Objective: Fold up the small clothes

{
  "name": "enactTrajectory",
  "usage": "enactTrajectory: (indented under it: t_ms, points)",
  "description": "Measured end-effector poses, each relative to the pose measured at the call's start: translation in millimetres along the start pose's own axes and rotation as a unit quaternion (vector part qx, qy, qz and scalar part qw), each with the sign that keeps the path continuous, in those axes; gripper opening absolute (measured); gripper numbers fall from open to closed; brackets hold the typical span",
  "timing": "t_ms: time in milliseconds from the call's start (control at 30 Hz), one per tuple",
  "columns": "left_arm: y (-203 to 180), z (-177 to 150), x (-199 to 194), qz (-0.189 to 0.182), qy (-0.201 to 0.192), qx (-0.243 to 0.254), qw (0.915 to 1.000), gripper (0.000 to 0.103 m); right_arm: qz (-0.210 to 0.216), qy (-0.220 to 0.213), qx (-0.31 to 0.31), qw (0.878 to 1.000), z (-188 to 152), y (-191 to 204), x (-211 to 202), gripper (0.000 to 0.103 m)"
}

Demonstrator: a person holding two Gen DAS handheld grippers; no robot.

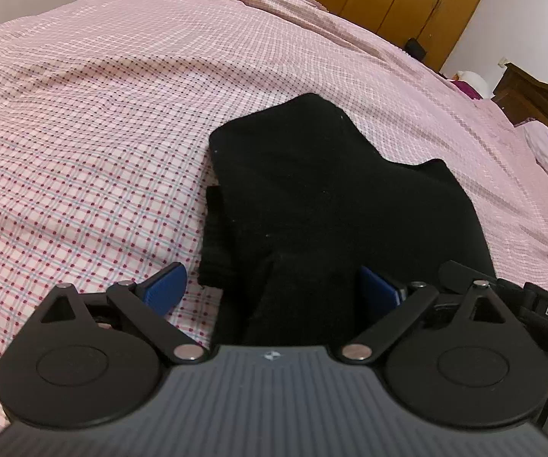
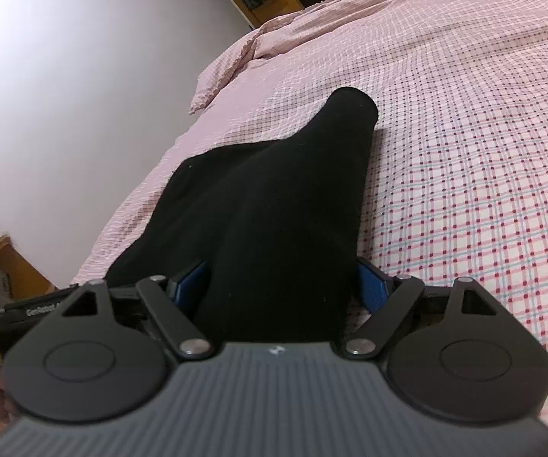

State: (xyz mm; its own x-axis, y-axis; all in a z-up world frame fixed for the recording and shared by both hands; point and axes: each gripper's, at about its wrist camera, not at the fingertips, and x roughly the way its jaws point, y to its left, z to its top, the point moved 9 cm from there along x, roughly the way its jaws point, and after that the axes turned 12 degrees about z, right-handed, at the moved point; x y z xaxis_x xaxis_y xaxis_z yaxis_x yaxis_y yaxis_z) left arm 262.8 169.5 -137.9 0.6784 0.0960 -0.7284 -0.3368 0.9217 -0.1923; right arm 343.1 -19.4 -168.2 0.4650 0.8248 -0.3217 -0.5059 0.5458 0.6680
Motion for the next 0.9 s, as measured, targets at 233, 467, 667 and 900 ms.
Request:
enactTrajectory:
  t_ms: [233,467,667,900]
  points:
    - [-27.9,-13.2,-3.7,-0.103,0.02,0.022,0.9943,0.081,0.025,0.001,0.001,1.0,-1.1,9.9,3.6,0.059]
    - [-4.8,-6.7,-2.4,-0.15,0.042,-0.087,0.984,0.047,0.038,-0.015,0.038,0.998,6.7,12.9,-3.7,0.042]
    - [-19.6,-7.8,-27.9,-0.157,0.026,-0.075,0.9844,0.044,0.044,-0.025,0.04,0.998,16.5,32.1,-23.3,0.04]
    - [-58.1,-33.1,-66.9,-0.184,0.04,-0.046,0.9809,0.044,0.037,-0.033,0.033,0.998,17.7,43.8,-77.8,0.039]
